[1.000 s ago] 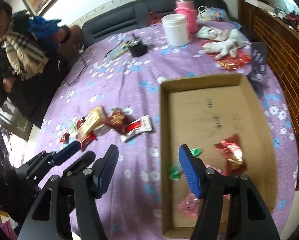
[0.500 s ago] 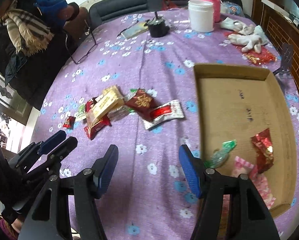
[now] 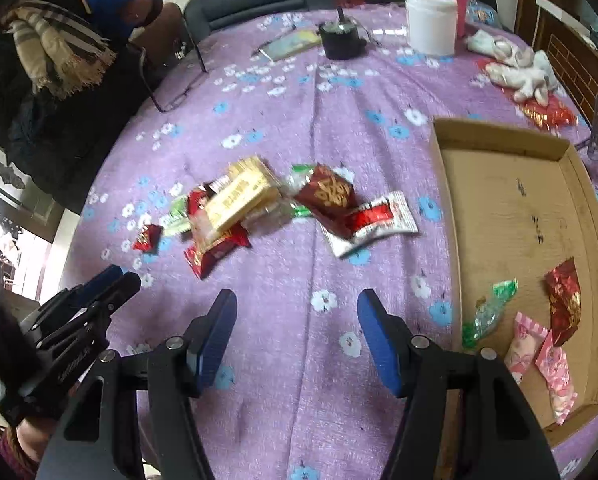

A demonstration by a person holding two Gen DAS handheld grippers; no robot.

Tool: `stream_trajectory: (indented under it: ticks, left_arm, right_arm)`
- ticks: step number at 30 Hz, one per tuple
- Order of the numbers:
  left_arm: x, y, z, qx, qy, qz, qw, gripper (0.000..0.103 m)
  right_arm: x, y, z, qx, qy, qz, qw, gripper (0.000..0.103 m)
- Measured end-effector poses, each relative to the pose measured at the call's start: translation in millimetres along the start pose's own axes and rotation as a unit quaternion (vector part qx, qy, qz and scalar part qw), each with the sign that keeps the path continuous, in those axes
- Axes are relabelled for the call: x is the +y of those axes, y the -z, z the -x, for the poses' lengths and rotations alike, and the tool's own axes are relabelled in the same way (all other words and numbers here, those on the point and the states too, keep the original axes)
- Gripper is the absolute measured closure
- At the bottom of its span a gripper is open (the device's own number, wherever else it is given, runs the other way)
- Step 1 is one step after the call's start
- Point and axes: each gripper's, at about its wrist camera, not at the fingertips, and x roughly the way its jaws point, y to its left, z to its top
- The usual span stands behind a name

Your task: Organize snacks

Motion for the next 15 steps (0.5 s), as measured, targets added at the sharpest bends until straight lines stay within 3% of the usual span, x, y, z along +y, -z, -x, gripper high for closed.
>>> stream_trajectory:
  ticks: [2,8,10,15]
  left_arm:
    - [13.3,-5.9,-8.7,0.007,-0.011,0.021,0.9997,0.068]
    - [18.1,-26.8,-21.4,0.016,0.018,0.045,0.9987,0.068]
    - [18.6,-30.9,-23.1,0.012,-0.006,0.042,0.9990,0.068]
    - [30.2,-37.5,-34.9,0.017,-0.017,0.049,0.9985,0.068]
  right_arm:
    - [-1.0,2.2,-1.0,-0.001,0.000,0.000,1.000,0.041]
    - [-16.6,11.6,-3.1,0.004,-0.002,-0.021,1.000,0.041]
    - [-21.9,14.6,0.0,0.002,0.003,-0.024,1.000,0.041]
    - [-28.1,17.6,11.3,-0.003,0.002,-0.012,1.000,0.041]
